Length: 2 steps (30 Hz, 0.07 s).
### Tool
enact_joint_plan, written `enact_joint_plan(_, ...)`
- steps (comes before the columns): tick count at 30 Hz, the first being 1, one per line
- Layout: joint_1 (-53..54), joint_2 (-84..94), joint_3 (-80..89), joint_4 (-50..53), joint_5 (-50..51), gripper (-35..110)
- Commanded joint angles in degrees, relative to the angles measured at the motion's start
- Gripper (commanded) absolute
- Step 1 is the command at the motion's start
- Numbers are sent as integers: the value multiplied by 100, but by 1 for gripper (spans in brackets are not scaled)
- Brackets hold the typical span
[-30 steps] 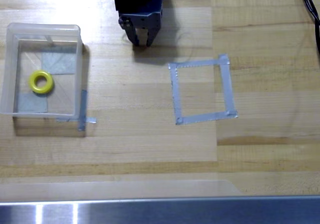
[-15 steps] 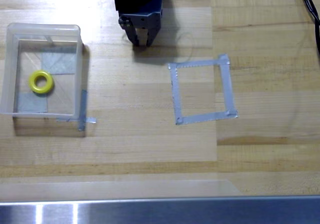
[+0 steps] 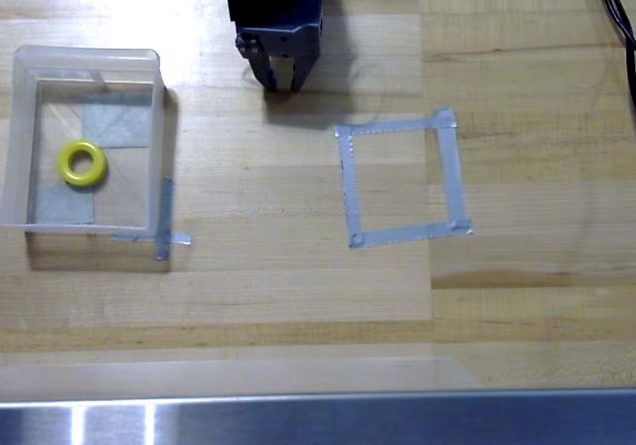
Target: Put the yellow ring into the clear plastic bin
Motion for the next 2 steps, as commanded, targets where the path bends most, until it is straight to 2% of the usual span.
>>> enact_joint_plan(1,-53,9,18,132,18,7)
enact_joint_plan(2,-53,9,18,132,18,7)
